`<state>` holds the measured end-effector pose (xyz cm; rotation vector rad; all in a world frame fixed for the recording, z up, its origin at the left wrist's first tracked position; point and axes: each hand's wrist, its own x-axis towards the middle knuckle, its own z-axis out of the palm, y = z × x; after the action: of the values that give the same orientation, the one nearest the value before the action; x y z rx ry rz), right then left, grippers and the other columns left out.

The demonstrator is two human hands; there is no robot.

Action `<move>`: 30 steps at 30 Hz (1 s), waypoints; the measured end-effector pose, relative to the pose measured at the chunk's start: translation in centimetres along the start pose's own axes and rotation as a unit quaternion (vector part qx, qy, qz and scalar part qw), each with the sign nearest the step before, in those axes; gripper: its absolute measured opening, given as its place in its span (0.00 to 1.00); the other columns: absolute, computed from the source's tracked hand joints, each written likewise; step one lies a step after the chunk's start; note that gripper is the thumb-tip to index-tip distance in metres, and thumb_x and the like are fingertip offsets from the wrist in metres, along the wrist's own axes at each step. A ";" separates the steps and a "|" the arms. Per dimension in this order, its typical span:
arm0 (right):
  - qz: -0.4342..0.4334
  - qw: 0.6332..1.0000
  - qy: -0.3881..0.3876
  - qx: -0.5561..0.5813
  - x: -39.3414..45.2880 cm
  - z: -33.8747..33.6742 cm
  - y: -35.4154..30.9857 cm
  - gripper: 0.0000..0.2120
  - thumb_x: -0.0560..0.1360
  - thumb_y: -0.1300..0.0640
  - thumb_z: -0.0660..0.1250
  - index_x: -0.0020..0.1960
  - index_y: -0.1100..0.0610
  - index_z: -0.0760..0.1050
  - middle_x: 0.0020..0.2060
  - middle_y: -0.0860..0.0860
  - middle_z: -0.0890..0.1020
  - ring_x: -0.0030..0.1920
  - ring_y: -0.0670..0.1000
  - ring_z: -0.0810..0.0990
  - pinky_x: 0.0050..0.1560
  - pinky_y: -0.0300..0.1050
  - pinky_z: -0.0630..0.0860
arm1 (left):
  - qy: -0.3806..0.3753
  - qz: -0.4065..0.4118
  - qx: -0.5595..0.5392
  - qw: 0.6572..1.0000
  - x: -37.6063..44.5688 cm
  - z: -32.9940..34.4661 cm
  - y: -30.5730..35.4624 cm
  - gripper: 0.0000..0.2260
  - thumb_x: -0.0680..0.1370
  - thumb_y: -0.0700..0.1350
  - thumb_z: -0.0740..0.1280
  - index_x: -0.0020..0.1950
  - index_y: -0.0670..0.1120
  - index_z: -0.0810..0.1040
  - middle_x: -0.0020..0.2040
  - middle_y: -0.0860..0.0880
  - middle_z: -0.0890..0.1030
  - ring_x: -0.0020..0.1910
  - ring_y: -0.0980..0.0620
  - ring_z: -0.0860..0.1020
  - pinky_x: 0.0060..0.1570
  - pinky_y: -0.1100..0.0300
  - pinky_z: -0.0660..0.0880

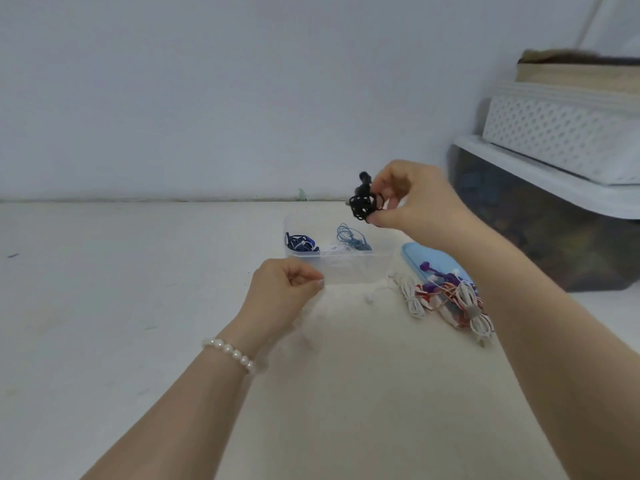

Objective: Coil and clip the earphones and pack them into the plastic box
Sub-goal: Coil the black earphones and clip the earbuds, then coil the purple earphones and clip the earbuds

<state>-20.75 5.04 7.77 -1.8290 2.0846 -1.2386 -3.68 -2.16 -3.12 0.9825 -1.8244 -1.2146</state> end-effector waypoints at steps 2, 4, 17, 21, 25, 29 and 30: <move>0.013 0.999 0.014 -0.039 1.7 1.6 0.9 0.13 0.63 0.64 0.73 0.39 0.51 0.73 0.35 0.51 0.77 0.31 0.45 0.71 0.37 0.40 0.68 | -0.011 0.001 0.022 1.000 -0.1 0.1 -0.1 0.09 0.70 0.37 0.72 0.34 0.51 0.80 0.21 0.59 0.75 0.23 0.64 0.71 0.29 0.72 0.67; 0.030 0.997 0.013 -0.073 2.8 3.0 1.9 0.12 0.64 0.63 0.72 0.42 0.52 0.74 0.36 0.51 0.78 0.33 0.48 0.73 0.38 0.41 0.69 | -0.009 0.006 0.038 0.999 -0.1 0.1 -0.1 0.09 0.70 0.38 0.72 0.34 0.51 0.80 0.21 0.59 0.74 0.22 0.65 0.70 0.28 0.73 0.66; 0.088 0.994 0.055 -0.040 2.0 0.9 5.4 0.03 0.70 0.60 0.70 0.44 0.57 0.80 0.37 0.49 0.80 0.40 0.47 0.77 0.46 0.38 0.69 | -0.040 0.067 0.100 0.992 -0.3 0.2 0.0 0.06 0.70 0.41 0.72 0.36 0.52 0.81 0.31 0.57 0.78 0.29 0.67 0.73 0.32 0.76 0.66; 0.142 0.986 0.043 -0.077 -0.4 -2.3 7.3 0.02 0.70 0.62 0.70 0.41 0.56 0.81 0.36 0.50 0.81 0.40 0.47 0.78 0.46 0.39 0.70 | -0.057 0.077 0.123 0.988 -0.6 0.5 -0.2 0.02 0.70 0.40 0.72 0.40 0.47 0.83 0.31 0.58 0.78 0.29 0.68 0.74 0.32 0.77 0.66; 0.213 0.968 -0.030 -0.130 -2.2 -3.8 9.0 0.04 0.66 0.58 0.75 0.37 0.56 0.81 0.33 0.49 0.81 0.37 0.48 0.78 0.40 0.41 0.71 | -0.089 0.061 0.118 0.987 -0.9 0.8 -0.1 0.04 0.70 0.40 0.72 0.38 0.49 0.83 0.31 0.57 0.79 0.27 0.67 0.73 0.31 0.76 0.67; 0.253 0.950 -0.081 -0.165 -3.2 -3.5 10.0 0.09 0.65 0.53 0.76 0.39 0.58 0.82 0.37 0.51 0.82 0.41 0.50 0.78 0.40 0.42 0.72 | -0.098 0.020 0.093 0.991 -1.2 1.1 -0.2 0.05 0.71 0.41 0.72 0.36 0.51 0.82 0.34 0.50 0.80 0.22 0.58 0.73 0.22 0.64 0.71; 0.259 0.948 -0.072 -0.167 -3.3 -3.4 10.4 0.08 0.67 0.53 0.75 0.40 0.58 0.81 0.39 0.52 0.82 0.43 0.51 0.78 0.42 0.43 0.71 | -0.095 0.012 0.087 0.992 -1.3 1.2 -0.1 0.05 0.71 0.40 0.72 0.37 0.50 0.82 0.34 0.49 0.80 0.21 0.58 0.72 0.21 0.64 0.71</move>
<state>-29.88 9.02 2.25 -1.2703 2.5664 -0.6336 -4.11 -0.60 -3.79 0.9621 -2.1154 -1.1836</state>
